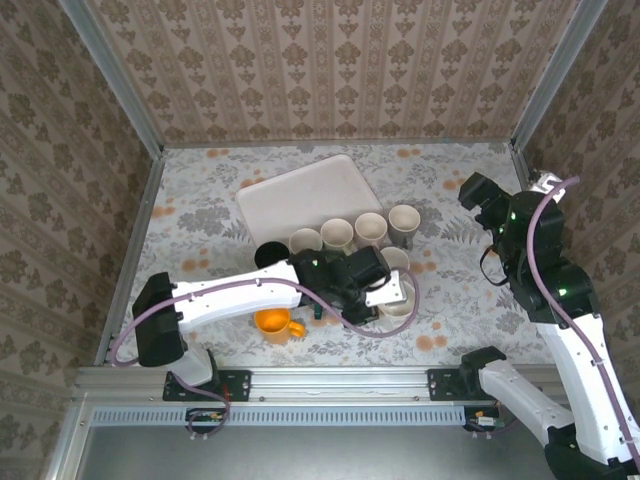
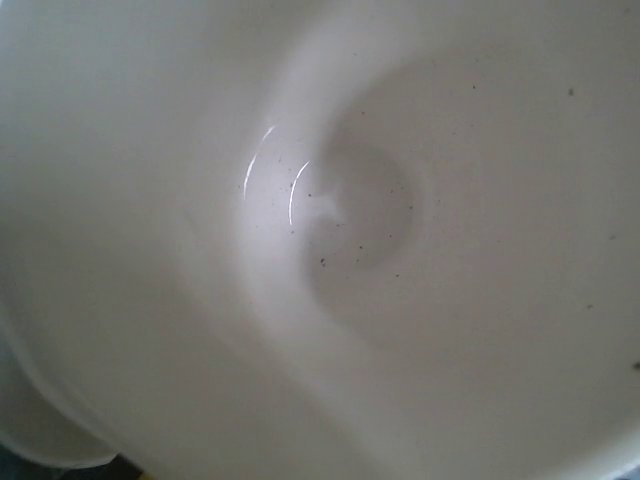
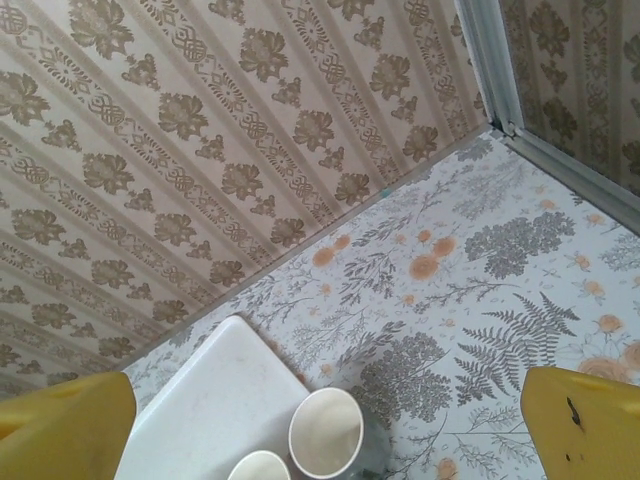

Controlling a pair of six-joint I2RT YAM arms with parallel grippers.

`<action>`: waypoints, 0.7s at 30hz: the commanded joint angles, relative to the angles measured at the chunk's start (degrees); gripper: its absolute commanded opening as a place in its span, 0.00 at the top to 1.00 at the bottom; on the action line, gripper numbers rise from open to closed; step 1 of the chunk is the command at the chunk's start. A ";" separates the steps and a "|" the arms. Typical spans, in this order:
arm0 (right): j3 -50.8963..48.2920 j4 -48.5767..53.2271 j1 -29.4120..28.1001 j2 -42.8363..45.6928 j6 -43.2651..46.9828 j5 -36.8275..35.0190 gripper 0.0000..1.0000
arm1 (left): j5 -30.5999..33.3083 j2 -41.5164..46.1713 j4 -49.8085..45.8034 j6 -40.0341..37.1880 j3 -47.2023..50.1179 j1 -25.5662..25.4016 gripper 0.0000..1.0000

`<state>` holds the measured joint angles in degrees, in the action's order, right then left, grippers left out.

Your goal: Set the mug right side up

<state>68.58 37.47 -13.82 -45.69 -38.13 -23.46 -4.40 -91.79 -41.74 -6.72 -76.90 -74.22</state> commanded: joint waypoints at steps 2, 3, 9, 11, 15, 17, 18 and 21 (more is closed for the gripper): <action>-2.71 -3.06 -0.21 0.81 0.95 2.58 0.00 | 0.76 3.70 9.79 1.22 3.58 -0.89 1.00; -3.12 -3.27 -0.23 0.71 0.76 3.05 0.00 | 0.04 3.89 10.87 1.40 4.60 -0.92 1.00; -4.98 -4.53 -0.20 0.31 -0.52 5.36 0.00 | 1.97 3.14 14.14 2.60 9.08 -1.02 1.00; -5.33 -4.91 -0.20 0.25 -0.78 5.64 0.00 | 2.81 2.32 15.66 3.61 10.18 -1.02 1.00; -5.29 -4.78 -0.20 -0.53 -1.24 6.01 0.00 | 3.51 0.84 17.33 4.17 11.83 -0.99 1.00; -5.28 -4.60 -0.22 -0.88 -1.50 6.25 0.00 | 3.70 0.40 18.03 4.02 12.58 -0.93 1.00; -5.38 -4.60 -0.17 -0.97 -1.64 6.32 0.00 | 3.46 0.22 18.18 3.79 12.90 -0.92 1.00; -5.56 -4.78 -0.22 -1.39 -1.99 6.66 0.00 | 2.84 -0.08 18.18 3.74 13.57 -0.80 1.00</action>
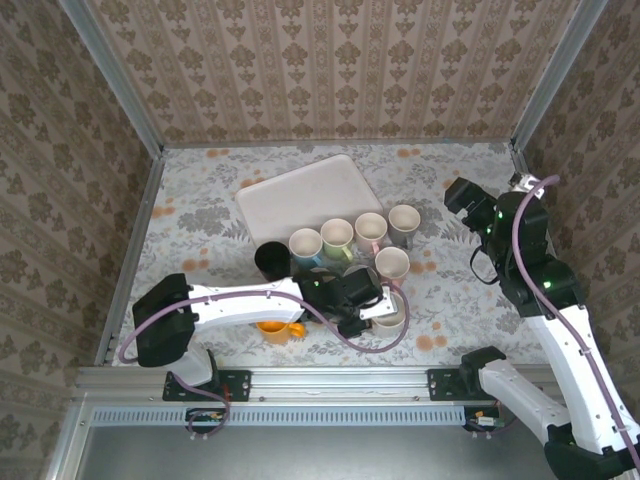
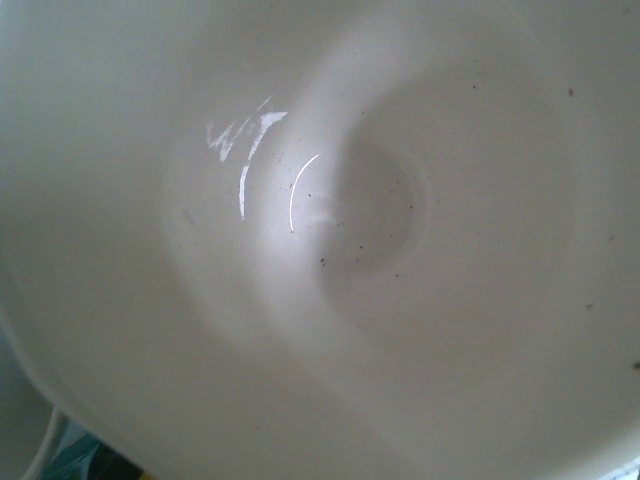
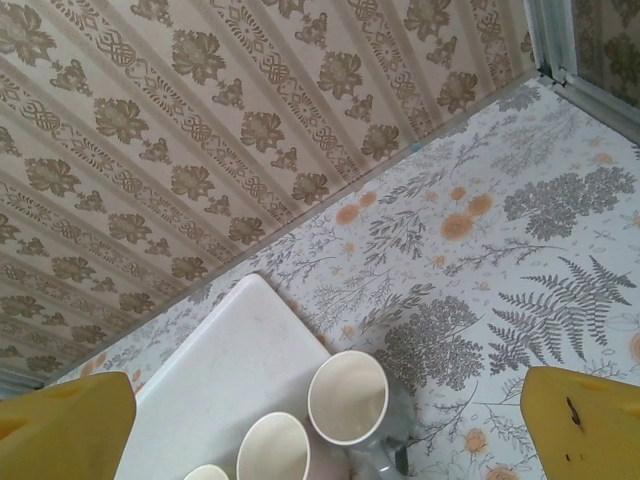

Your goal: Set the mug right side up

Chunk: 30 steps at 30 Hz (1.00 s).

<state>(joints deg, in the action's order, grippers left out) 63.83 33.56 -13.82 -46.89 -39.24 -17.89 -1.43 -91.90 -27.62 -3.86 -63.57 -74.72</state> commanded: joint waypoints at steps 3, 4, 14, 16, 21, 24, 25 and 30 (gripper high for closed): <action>-0.67 -0.87 -0.20 -0.66 -1.01 1.44 0.00 | -0.48 0.14 4.86 1.13 1.05 0.05 0.99; -0.73 -0.94 -0.25 -0.78 -1.14 1.51 0.00 | -0.53 0.13 5.17 1.06 1.36 0.17 0.99; 0.07 -1.38 -0.29 -1.62 -2.24 2.94 0.00 | 1.18 -1.59 7.74 2.45 2.77 1.40 0.92; -0.19 -1.51 -0.24 -1.63 -2.41 3.12 0.00 | 1.89 -1.79 8.15 2.82 3.06 1.58 0.92; -0.89 -1.94 -0.30 -1.50 -2.90 3.63 0.00 | 2.37 -2.01 9.39 4.05 4.06 2.40 0.89; -1.13 -2.27 -0.35 -1.49 -2.86 4.02 0.00 | 1.97 -1.91 9.20 4.12 4.40 2.39 0.82; -1.17 -2.34 -0.38 -1.50 -2.86 4.09 0.00 | 1.76 -1.84 9.01 4.07 4.38 2.41 0.80; -1.32 -2.62 -0.36 -1.78 -2.92 4.27 0.00 | 0.44 -0.51 8.02 3.51 4.99 2.30 0.69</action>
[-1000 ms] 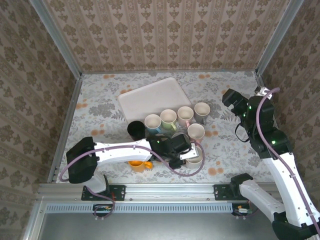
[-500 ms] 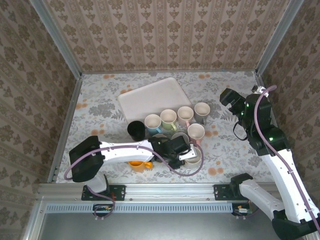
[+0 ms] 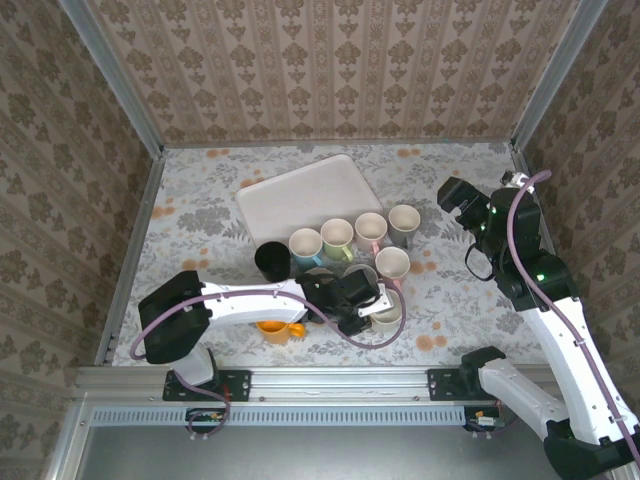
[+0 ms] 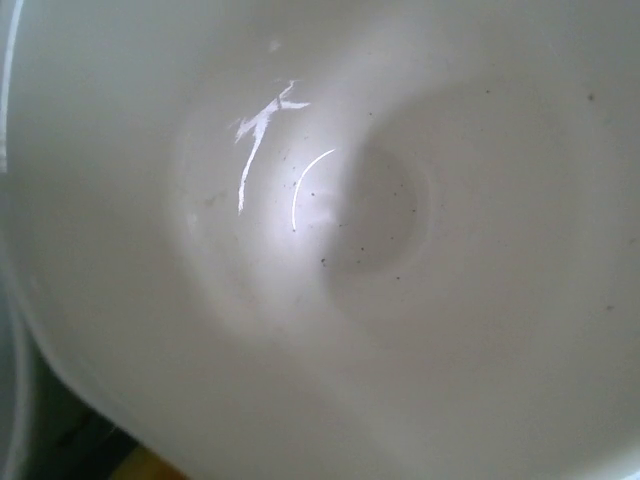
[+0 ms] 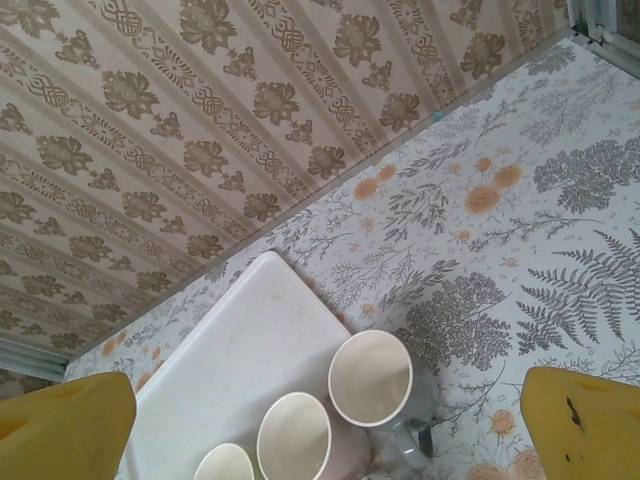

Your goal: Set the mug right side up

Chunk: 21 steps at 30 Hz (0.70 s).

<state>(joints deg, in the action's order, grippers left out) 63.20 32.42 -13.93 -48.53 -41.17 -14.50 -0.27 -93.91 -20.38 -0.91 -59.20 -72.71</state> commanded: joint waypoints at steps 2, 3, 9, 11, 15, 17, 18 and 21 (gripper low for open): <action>-0.66 -1.49 -0.22 -0.20 -1.10 1.06 0.00 | -1.01 2.50 0.78 0.14 1.22 0.29 0.66; -0.64 -1.46 -0.26 -0.21 -1.06 1.21 0.00 | -1.12 2.98 0.70 0.05 1.41 0.29 0.65; -0.37 -1.48 -0.46 -0.26 -1.10 1.83 0.00 | -2.45 5.76 -1.36 -0.15 1.91 0.37 0.57; -0.19 -1.49 -0.39 -0.15 -0.73 2.40 0.00 | -2.85 7.14 -3.04 -0.15 1.32 0.37 0.55; 0.75 -1.35 -0.46 -0.14 1.63 4.34 0.00 | -3.78 11.71 -7.57 -0.03 -1.12 0.78 0.51; 1.92 -0.80 -0.49 0.08 4.29 6.51 0.00 | -5.06 14.67 -10.69 -0.13 -3.25 1.22 0.49; 2.39 -0.68 -0.49 0.31 5.48 7.58 0.00 | -5.38 15.93 -12.08 -0.15 -4.37 1.40 0.48; 4.14 -0.34 -0.55 0.75 10.27 12.38 0.00 | -6.08 20.06 -15.90 -0.78 -7.86 2.90 0.46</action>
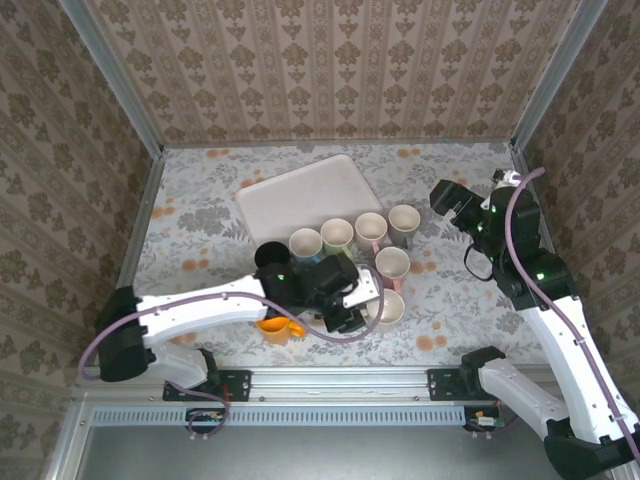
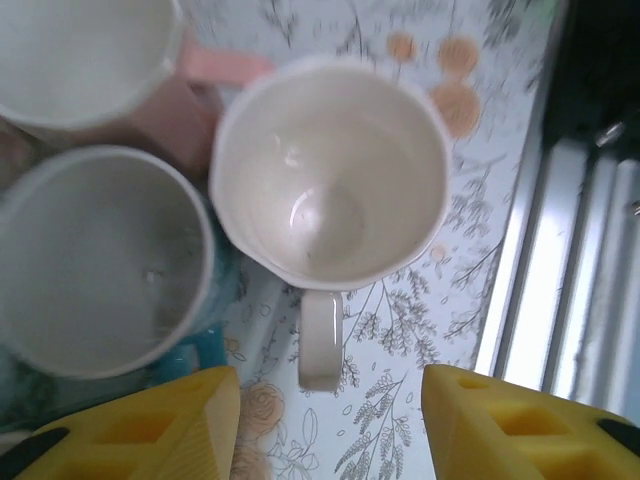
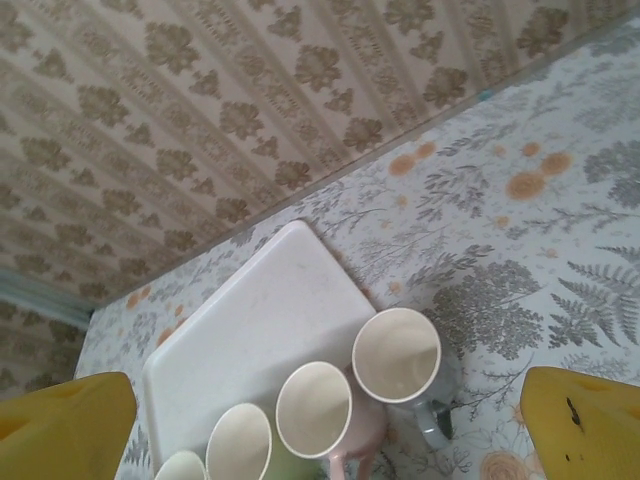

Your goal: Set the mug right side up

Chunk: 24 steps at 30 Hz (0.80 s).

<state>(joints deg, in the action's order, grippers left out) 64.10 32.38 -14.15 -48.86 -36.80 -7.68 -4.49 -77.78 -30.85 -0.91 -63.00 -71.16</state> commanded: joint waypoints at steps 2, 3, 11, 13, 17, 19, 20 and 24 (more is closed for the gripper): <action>5.63 2.36 -0.35 -0.16 9.98 5.64 0.00 | -1.81 7.00 -5.87 -0.58 -5.25 5.81 0.43; 6.17 2.97 -0.35 -0.78 11.79 4.84 0.00 | -3.17 8.38 -5.44 0.28 -5.60 9.40 0.38; 5.08 -4.56 -0.31 -5.28 19.69 -5.85 0.00 | 10.05 18.35 5.95 10.25 -0.51 37.94 0.00; 2.61 -9.78 -0.21 -5.17 22.75 -7.35 0.00 | 17.93 20.16 7.82 15.33 2.51 44.27 0.00; -9.07 -30.17 0.26 -3.82 31.35 -8.89 0.00 | 15.22 22.90 20.76 11.95 14.47 57.20 0.00; -10.87 -32.54 0.62 -5.55 32.22 -10.46 0.00 | 14.75 23.28 34.50 6.61 24.34 60.07 0.00; -11.38 -32.56 1.12 -6.95 32.93 -10.75 0.00 | 14.80 23.29 43.21 3.92 30.23 61.03 0.00; -18.19 -37.67 4.10 -12.27 34.35 -15.80 0.00 | 11.02 20.36 58.87 -0.39 40.91 66.53 0.00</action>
<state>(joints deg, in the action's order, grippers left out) 50.30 2.46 -12.12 -58.70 -5.89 -17.52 8.58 -56.36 10.79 3.53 -24.12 -7.55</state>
